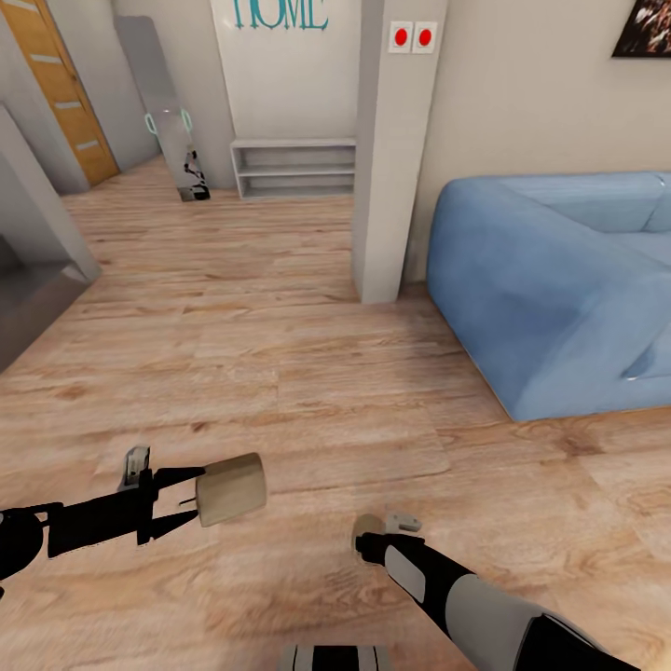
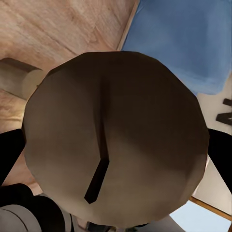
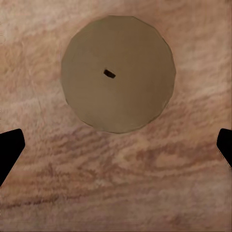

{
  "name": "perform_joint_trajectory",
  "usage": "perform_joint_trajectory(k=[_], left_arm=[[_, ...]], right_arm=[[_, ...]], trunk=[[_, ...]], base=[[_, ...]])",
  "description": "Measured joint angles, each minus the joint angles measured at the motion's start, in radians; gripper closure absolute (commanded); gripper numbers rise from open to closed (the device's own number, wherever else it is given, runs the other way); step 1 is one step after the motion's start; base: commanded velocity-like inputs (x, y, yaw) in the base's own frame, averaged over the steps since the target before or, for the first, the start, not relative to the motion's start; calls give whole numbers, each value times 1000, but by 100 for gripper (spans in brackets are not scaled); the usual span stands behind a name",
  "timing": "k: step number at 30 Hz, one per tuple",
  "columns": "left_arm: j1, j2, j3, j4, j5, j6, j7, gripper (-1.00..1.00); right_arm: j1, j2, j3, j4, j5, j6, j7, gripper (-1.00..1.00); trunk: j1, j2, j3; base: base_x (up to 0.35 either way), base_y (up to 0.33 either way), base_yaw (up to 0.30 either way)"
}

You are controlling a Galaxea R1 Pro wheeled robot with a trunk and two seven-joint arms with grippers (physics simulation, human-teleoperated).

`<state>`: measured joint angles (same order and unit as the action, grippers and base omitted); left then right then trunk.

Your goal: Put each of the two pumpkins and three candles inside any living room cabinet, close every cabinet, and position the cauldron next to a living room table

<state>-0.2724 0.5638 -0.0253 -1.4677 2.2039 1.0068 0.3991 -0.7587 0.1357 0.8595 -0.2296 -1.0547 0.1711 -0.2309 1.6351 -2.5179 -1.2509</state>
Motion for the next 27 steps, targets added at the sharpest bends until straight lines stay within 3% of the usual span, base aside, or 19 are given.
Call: perform_joint_trajectory(k=[13,27], left_arm=[[0,0,0,-1,-3,0,0,100],[0,0,0,-1,1,0,-1,100]], right_arm=[[0,1,0,0,0,0,0,-100],[0,1,0,-1,0,0,0,-100]], trunk=[[0,0,0],[0,0,0]], base=[[194,0,0],[14,0,0]])
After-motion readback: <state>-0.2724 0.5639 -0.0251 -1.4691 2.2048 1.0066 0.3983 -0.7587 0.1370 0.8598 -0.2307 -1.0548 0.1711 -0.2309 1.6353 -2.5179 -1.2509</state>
